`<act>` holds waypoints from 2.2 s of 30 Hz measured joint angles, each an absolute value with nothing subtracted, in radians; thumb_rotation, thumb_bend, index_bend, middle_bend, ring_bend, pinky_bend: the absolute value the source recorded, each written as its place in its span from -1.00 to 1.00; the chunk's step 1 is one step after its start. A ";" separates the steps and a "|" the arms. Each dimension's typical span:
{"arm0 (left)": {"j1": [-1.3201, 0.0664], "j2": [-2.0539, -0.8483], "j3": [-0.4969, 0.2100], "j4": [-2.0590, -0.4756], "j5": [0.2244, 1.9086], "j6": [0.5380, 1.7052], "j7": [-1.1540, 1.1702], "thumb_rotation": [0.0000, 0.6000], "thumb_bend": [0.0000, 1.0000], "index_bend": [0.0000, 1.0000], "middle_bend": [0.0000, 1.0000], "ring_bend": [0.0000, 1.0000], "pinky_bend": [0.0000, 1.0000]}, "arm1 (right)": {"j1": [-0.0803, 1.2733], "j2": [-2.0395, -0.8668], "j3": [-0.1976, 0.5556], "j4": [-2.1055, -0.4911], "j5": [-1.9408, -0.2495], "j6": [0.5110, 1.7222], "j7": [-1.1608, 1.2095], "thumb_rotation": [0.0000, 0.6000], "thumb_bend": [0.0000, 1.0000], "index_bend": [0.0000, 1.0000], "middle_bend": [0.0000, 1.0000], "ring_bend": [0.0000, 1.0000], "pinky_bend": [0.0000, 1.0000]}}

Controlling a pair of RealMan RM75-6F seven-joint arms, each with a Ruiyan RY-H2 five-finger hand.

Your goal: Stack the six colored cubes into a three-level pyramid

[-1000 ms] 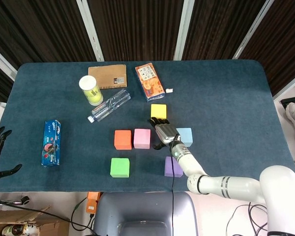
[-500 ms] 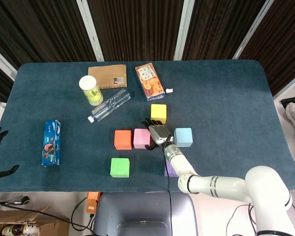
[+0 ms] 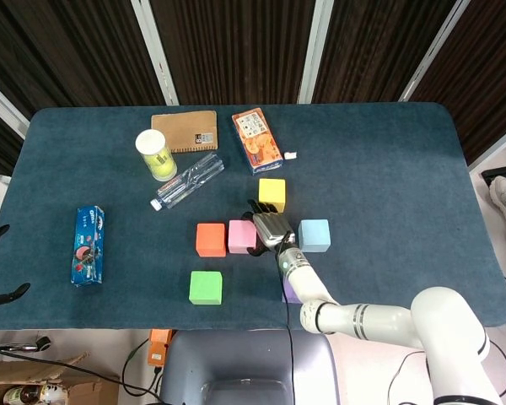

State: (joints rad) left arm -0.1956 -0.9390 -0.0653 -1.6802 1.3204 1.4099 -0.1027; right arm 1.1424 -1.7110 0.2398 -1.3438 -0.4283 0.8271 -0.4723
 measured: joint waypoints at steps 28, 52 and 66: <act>-0.186 -0.930 -0.096 -1.680 1.312 1.361 -0.108 1.00 -0.94 -0.74 -0.94 -1.00 -0.81 | 1.142 -1.727 0.256 -1.319 -0.462 0.775 -0.431 1.00 -0.58 -0.11 -0.98 -1.00 -0.99; -0.178 -0.925 -0.103 -1.672 1.314 1.340 -0.123 1.00 -0.94 -0.74 -0.94 -1.00 -0.81 | 1.148 -1.754 0.271 -1.290 -0.461 0.758 -0.405 1.00 -0.57 -0.41 -0.98 -1.00 -0.99; -0.174 -0.922 -0.108 -1.671 1.314 1.335 -0.130 1.00 -0.94 -0.74 -0.94 -1.00 -0.81 | 1.151 -1.741 0.267 -1.304 -0.453 0.748 -0.408 1.00 -0.58 -0.70 -0.99 -1.00 -0.99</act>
